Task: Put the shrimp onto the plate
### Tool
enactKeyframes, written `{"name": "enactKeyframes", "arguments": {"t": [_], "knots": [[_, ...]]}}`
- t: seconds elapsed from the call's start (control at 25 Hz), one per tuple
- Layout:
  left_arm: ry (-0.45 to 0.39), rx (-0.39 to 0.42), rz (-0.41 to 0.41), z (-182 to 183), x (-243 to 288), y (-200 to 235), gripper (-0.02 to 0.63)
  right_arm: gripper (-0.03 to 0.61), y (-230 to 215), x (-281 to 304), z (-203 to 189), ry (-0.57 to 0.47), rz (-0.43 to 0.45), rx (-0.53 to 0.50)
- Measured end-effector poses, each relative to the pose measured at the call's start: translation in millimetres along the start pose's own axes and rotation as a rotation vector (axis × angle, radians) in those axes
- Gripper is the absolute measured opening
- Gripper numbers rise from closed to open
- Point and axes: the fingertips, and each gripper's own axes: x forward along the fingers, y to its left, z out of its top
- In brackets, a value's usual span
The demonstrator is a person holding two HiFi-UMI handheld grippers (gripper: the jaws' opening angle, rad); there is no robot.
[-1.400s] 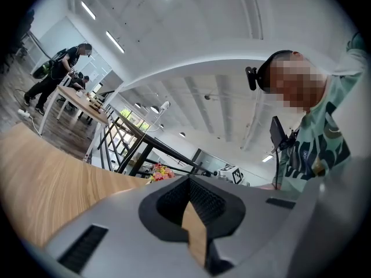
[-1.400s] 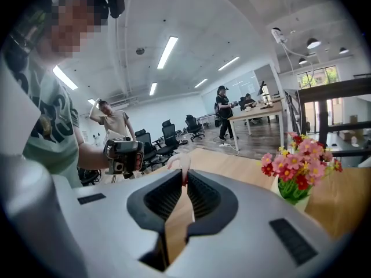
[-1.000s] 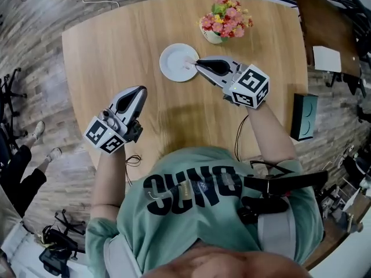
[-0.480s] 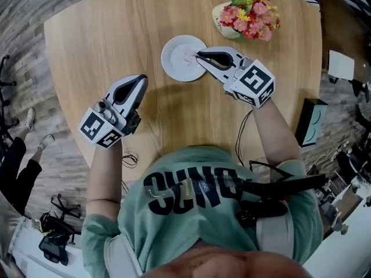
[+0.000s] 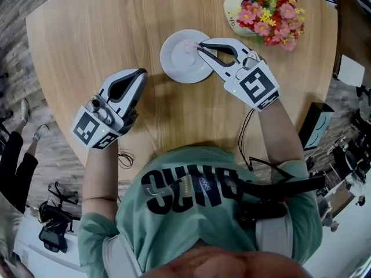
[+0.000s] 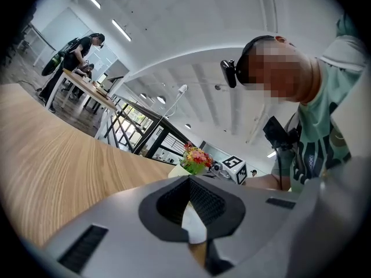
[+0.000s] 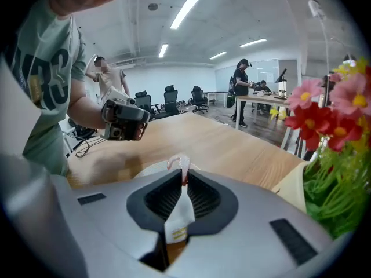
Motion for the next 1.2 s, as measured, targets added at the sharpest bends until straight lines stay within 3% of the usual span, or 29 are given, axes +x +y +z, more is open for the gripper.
{"name": "enactKeyframes", "arguments": {"t": [0.52, 0.56, 0.64, 0.72, 1.2], "knots": [[0.006, -0.011, -0.032, -9.5, 5.0, 6.5, -0.005, 0.042, 5.2, 17.2, -16.2, 0.103, -0.010, -0.107], [0.004, -0.009, -0.036, -9.4, 6.0, 6.3, -0.005, 0.054, 5.2, 17.1, -16.6, 0.109, -0.016, -0.117], [0.001, -0.008, -0.041, -9.9, 7.9, 6.3, -0.005, 0.149, 4.2, 16.3, -15.0, 0.108, -0.031, -0.130], [0.004, -0.010, -0.042, -12.1, 9.0, 6.5, -0.005, 0.179, 2.0, 15.4, -11.1, 0.082, -0.047, -0.136], [0.005, -0.017, -0.041, -14.5, 7.2, -1.1, -0.005, 0.179, 0.0, 8.1, -12.9, 0.061, -0.070, -0.105]]}}
